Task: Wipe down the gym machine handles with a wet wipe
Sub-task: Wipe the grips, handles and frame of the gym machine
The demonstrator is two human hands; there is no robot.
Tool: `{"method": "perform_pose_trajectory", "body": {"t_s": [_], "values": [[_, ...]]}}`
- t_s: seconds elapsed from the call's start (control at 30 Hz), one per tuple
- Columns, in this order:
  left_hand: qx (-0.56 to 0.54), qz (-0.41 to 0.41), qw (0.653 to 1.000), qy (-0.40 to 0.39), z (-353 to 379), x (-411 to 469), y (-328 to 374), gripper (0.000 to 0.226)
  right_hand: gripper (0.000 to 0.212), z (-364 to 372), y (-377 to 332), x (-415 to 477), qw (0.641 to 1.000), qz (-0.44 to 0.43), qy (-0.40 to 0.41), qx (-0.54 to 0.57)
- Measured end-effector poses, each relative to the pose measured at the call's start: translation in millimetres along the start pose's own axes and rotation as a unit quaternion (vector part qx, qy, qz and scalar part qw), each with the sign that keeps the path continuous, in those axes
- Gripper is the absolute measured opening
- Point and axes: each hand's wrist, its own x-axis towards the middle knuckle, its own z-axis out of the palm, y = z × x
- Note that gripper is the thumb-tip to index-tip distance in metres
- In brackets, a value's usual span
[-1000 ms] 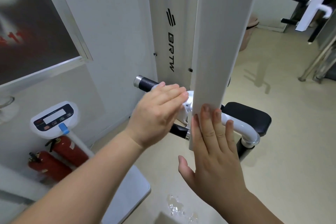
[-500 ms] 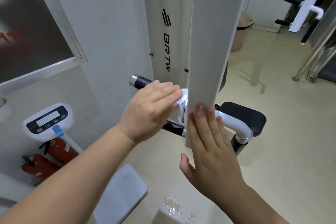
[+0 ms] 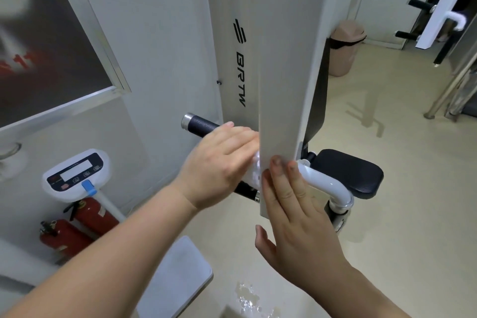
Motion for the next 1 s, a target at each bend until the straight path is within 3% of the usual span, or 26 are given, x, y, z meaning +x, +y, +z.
{"method": "perform_pose_trajectory", "body": {"t_s": [0.13, 0.27, 0.47, 0.53, 0.67, 0.8, 0.9, 1.0], "values": [[0.061, -0.092, 0.994, 0.008, -20, -13, -54, 0.038, 0.096, 2, 1, 0, 1.0, -0.007, 0.0, 0.005], [0.066, -0.162, 0.984, 0.039, -11, -10, -38, 0.036, 0.097, 3, -1, -3, 0.999, 0.009, 0.009, 0.042], [0.015, -0.111, 0.992, 0.052, 18, -8, 14, 0.037, 0.095, 0, 0, 0, 0.997, 0.015, 0.011, 0.073], [-0.007, -0.156, 0.983, 0.1, 25, -11, 17, 0.037, 0.092, 0, 0, 2, 0.998, 0.007, 0.01, 0.063], [-0.138, -0.365, 0.89, 0.236, 39, -1, 33, 0.039, 0.093, 4, -6, 2, 0.997, 0.002, 0.005, 0.072], [-0.191, -0.444, 0.828, 0.285, 46, 12, 44, 0.046, 0.093, 4, -2, -1, 0.998, 0.004, -0.004, 0.066], [-0.247, -0.515, 0.761, 0.308, 45, 24, 59, 0.051, 0.095, 3, 0, -1, 0.997, 0.004, 0.002, 0.072], [-0.274, -0.527, 0.749, 0.294, 46, 22, 74, 0.054, 0.097, 3, 1, 0, 0.997, 0.003, 0.001, 0.081]]}}
